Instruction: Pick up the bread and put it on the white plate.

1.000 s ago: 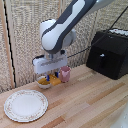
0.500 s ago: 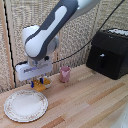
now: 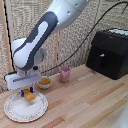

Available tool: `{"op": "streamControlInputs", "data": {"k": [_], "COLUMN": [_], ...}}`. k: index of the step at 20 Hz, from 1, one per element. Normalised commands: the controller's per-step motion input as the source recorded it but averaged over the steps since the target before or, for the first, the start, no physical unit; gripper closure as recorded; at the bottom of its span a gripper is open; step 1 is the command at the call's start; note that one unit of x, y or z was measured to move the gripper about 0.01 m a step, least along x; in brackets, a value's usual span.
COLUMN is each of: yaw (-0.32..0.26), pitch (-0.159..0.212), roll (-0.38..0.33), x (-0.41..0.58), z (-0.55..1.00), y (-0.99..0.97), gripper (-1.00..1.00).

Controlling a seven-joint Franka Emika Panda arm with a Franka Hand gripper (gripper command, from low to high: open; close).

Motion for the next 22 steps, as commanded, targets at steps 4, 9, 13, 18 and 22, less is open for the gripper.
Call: {"op": "streamControlInputs", "data": {"k": [4,9,13,18,22], "yaw": [0.040,0.050,0.042,0.012,0.019], "pitch": [0.000,-0.003,0.006,0.028,0.063], "roll": [-0.031,-0.004,0.018,0.016,0.001], "x": [0.149,0.046,0.053,0.039,0.102], "z": [-0.33,-0.05,0.40,0.84,0.49], "y": [0.30,0.17,0.03,-0.09,-0.01], "gripper": [1.00,-1.00,-1.00,-1.00,-1.00]}}
